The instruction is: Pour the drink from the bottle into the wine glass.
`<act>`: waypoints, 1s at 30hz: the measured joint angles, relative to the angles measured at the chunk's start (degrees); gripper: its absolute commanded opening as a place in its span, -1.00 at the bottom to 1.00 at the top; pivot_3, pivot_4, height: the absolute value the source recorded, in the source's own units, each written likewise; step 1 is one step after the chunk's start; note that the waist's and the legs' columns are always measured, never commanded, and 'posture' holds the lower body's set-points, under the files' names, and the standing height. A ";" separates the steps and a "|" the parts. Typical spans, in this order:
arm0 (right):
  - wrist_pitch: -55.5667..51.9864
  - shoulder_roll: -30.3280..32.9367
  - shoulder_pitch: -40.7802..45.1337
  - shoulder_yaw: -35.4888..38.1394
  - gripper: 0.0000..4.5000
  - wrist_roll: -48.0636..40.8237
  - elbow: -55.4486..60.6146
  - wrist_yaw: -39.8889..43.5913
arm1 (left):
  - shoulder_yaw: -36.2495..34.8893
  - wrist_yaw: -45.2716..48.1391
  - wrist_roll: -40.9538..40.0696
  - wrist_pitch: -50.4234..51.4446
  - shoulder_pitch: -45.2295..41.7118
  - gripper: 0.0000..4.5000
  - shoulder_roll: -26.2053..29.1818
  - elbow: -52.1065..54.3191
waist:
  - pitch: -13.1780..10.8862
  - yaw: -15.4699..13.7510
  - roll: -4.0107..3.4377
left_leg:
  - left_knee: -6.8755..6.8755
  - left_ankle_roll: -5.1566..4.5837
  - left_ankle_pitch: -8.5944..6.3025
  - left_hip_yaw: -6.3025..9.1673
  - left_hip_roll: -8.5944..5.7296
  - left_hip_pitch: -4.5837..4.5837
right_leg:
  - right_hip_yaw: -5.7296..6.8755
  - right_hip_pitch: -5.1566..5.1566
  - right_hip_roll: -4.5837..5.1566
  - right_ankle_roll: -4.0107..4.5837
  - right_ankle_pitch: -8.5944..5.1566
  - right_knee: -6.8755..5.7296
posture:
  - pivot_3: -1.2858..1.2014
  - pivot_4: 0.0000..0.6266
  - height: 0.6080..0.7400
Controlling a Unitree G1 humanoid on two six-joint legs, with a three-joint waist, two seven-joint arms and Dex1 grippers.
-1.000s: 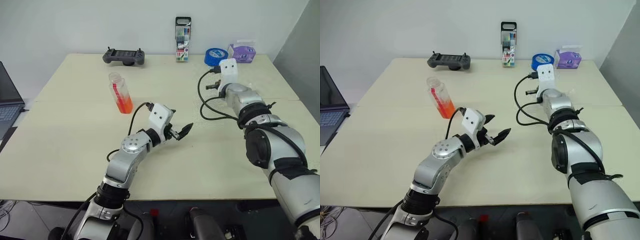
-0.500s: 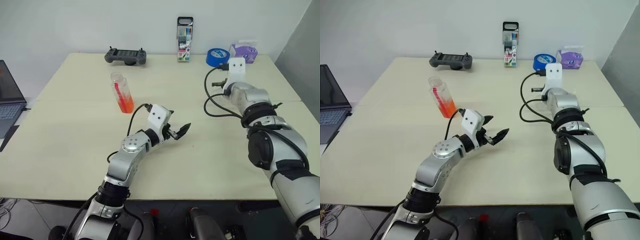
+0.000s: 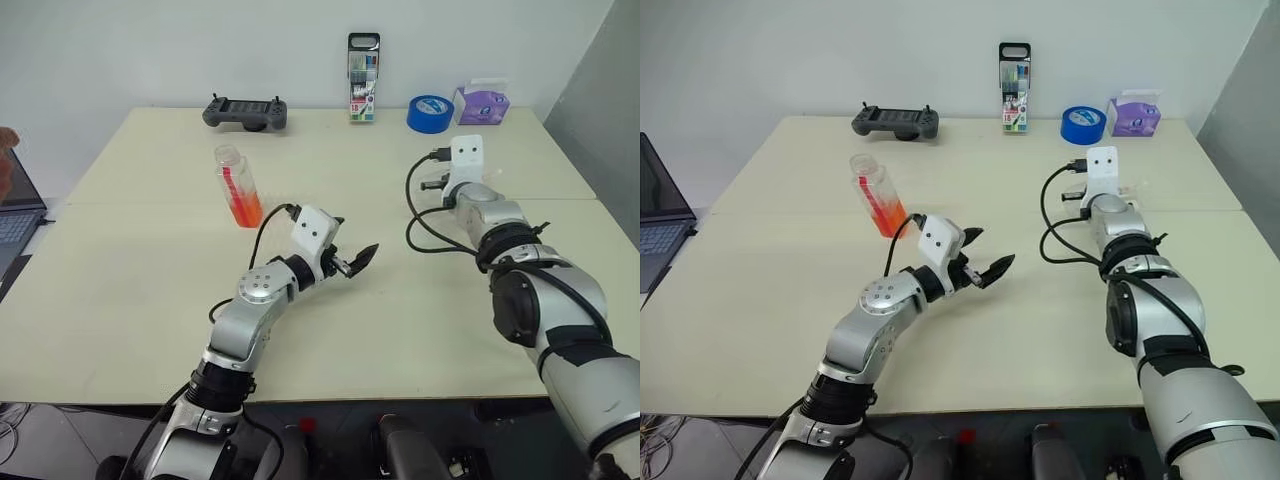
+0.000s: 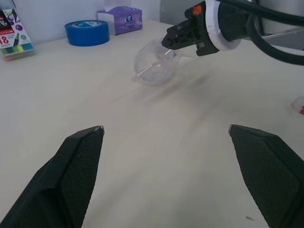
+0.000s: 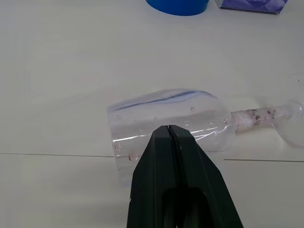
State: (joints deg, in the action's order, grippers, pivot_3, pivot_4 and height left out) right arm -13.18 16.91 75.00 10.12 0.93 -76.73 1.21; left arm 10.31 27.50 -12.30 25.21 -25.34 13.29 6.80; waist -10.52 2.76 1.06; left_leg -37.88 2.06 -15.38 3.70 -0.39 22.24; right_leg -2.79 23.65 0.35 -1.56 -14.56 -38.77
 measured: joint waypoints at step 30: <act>-21.68 2.04 -15.42 3.22 -0.29 -7.39 48.37 3.00 | -10.92 -4.15 -1.72 -4.31 -6.00 1.00 -2.17 -4.23 | -0.02 -0.86 -0.07 | -0.06 -0.09 0.08 0.20 0.00 0.56 | 0.23 0.51 0.06 0.02 0.02 -0.14 | 0.03 -0.52 1.00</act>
State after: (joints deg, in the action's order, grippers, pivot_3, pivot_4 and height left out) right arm -34.86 18.94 59.58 13.34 -6.46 -28.36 4.20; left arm -0.61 23.35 -14.03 20.90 -31.34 11.12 2.57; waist -10.53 1.90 1.00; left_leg -37.94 1.96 -15.30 3.90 -0.38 22.80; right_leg -2.56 24.16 0.41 -1.54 -14.54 -38.92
